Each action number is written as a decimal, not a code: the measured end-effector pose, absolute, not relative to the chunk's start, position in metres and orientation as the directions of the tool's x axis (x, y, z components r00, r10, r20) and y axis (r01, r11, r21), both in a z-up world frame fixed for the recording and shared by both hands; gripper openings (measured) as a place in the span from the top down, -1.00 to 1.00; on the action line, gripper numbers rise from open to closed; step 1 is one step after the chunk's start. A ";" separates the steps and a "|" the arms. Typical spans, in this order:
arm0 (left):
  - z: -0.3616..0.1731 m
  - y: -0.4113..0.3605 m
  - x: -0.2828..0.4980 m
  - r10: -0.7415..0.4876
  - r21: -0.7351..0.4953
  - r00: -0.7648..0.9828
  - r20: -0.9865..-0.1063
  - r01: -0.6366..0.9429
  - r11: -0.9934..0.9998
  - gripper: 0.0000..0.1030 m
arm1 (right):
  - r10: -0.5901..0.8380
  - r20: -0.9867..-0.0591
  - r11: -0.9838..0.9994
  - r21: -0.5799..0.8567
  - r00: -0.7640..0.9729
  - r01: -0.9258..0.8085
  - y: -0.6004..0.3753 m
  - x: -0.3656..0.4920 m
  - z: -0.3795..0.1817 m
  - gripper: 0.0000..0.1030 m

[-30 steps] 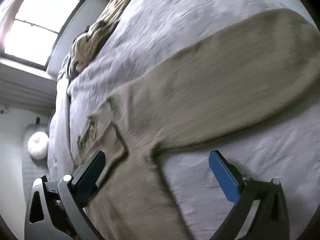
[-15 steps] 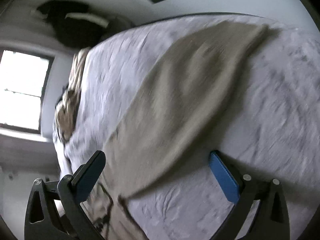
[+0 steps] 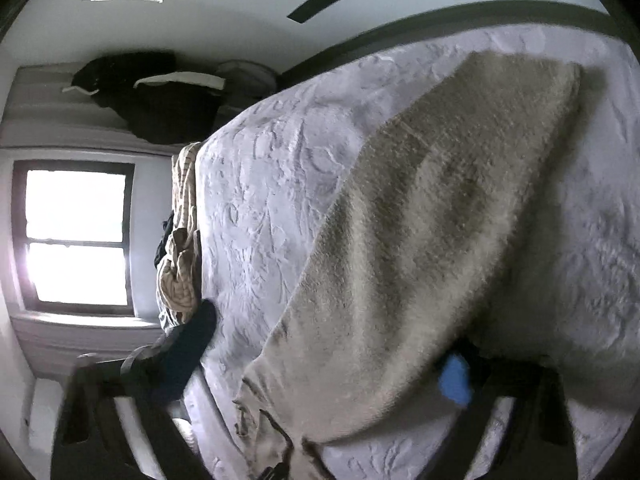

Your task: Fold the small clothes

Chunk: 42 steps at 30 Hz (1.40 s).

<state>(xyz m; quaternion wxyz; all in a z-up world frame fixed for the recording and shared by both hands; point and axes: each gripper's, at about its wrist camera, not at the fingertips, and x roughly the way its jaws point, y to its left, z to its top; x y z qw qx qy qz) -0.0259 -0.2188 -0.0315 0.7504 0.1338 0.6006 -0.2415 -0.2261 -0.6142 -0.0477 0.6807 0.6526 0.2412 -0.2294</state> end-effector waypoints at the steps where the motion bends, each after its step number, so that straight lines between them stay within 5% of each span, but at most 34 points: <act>1: -0.031 -0.218 -0.026 -0.201 -0.088 0.165 -0.966 0.520 0.850 -0.99 | 0.014 -0.644 0.034 0.765 0.765 0.643 -0.615 -0.223 -0.050 0.07; 2: -0.030 -0.215 -0.026 -0.201 -0.089 0.166 -0.965 0.516 0.852 -0.99 | 0.028 -0.671 0.024 0.741 0.741 0.671 -0.615 -0.221 -0.054 0.56; 4: -0.028 -0.209 -0.021 -0.206 -0.098 0.162 -0.965 0.506 0.857 -0.99 | 0.045 -0.667 -0.001 0.745 0.744 0.667 -0.613 -0.220 -0.063 0.79; 20: -0.020 -0.134 0.001 -0.199 -0.099 0.196 -0.960 0.424 0.900 -0.99 | 0.301 -0.531 0.401 0.824 0.792 0.400 -0.530 -0.073 0.013 0.79; 31: -0.024 -0.061 0.016 -0.153 -0.083 0.240 -0.959 0.280 0.956 -0.99 | 0.509 -0.683 0.725 0.669 0.525 0.167 -0.342 0.055 -0.004 0.79; 39: -0.036 -0.012 0.020 -0.099 -0.053 0.242 -0.965 0.189 0.980 -0.99 | 0.489 -0.813 0.788 0.567 0.316 0.240 -0.278 0.072 -0.083 0.66; 42: -0.041 0.005 0.020 -0.090 -0.053 0.242 -0.966 0.157 0.986 -0.99 | 0.548 -0.752 0.695 0.653 0.366 0.300 -0.290 0.060 -0.083 -0.08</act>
